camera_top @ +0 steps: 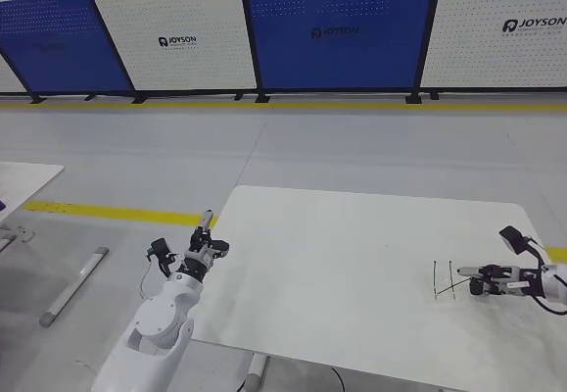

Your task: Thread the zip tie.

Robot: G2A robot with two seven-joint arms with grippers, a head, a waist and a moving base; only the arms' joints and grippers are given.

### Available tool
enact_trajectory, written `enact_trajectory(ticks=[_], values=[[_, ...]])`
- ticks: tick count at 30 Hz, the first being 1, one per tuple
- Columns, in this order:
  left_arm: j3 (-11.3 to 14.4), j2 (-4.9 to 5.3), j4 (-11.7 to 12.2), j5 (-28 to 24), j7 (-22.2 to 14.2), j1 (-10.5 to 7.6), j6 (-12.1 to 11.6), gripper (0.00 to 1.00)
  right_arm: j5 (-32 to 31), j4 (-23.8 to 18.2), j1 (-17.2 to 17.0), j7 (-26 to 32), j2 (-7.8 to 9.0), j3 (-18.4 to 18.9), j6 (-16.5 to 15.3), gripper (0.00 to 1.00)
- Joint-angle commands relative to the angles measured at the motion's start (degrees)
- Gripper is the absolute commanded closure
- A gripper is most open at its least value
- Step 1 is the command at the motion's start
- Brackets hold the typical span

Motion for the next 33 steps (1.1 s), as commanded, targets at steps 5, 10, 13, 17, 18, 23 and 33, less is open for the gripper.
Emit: enact_trajectory(ticks=[5, 10, 13, 17, 18, 23, 33], values=[[0.0, 0.0, 0.0, 0.0, 0.0, 0.0, 0.0, 0.0, 0.3, 0.9, 0.0, 0.0, -0.13, 0.5, 0.4, 0.6], [0.0, 0.0, 0.0, 0.0, 0.0, 0.0, 0.0, 0.0, 0.6, 1.8, 0.3, 0.0, -0.42, 0.7, 0.7, 0.69], [0.0, 0.0, 0.0, 0.0, 0.0, 0.0, 0.0, 0.0, -0.4, 2.1, 0.6, -0.3, -0.67, 0.3, 1.2, 0.74], [0.0, 0.0, 0.0, 0.0, 0.0, 0.0, 0.0, 0.0, -0.7, 3.0, 1.2, -0.4, -1.12, 0.0, 1.4, 0.75], [0.0, 0.0, 0.0, 0.0, 0.0, 0.0, 0.0, 0.0, -0.7, 3.2, 1.3, -0.3, -1.2, -0.1, 1.3, 0.76], [0.0, 0.0, 0.0, 0.0, 0.0, 0.0, 0.0, 0.0, -0.9, 4.4, 1.8, -0.1, -1.64, -0.3, 1.0, 0.77], [0.0, 0.0, 0.0, 0.0, 0.0, 0.0, 0.0, 0.0, -0.8, 6.7, 2.7, 0.2, -2.45, -0.3, 0.4, 0.85]])
